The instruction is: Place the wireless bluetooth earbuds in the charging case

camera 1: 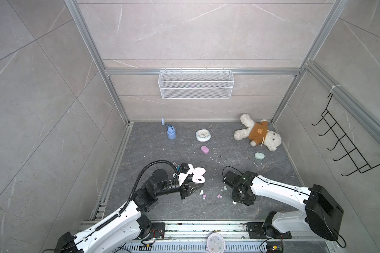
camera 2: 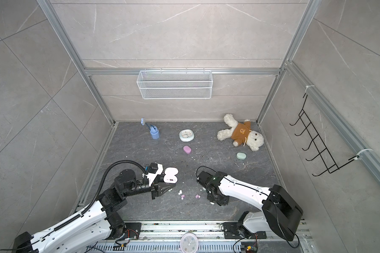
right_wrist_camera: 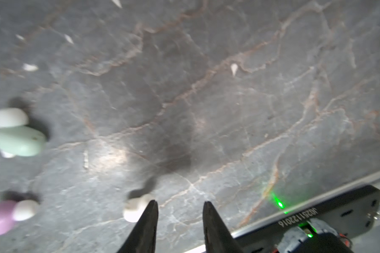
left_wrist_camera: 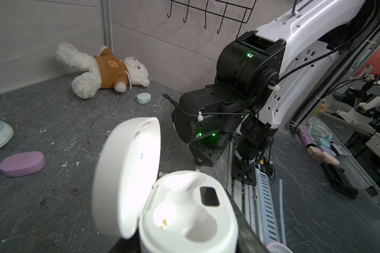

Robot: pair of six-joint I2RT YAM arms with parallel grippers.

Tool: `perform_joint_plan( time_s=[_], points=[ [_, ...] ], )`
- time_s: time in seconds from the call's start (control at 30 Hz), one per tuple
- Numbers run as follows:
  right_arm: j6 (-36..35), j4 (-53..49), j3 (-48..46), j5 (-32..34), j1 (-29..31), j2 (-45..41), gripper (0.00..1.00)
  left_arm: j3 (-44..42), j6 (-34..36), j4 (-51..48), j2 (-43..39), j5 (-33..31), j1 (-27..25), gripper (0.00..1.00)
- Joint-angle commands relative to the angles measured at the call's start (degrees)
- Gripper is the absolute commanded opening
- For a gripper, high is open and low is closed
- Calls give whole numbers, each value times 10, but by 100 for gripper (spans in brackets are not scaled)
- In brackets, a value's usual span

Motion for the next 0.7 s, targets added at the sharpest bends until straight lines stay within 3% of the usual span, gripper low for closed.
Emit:
perform_joint_plan(
  time_s=[0.0,0.2,0.53,0.67],
  points=[
    [31,-26,-16,8,-1,-40,37,28,3,4,-5,2,1,28],
    [46,14,-19,-2,-2,-98,38,30,2,7,2,6,1,28],
    [-35,58,1,0,-47,-35,39,29,1,8,3,9,1,29],
    [-65,93,-8,-34,-56,-7,46,31,3,1,-4,6,0,29]
  ],
)
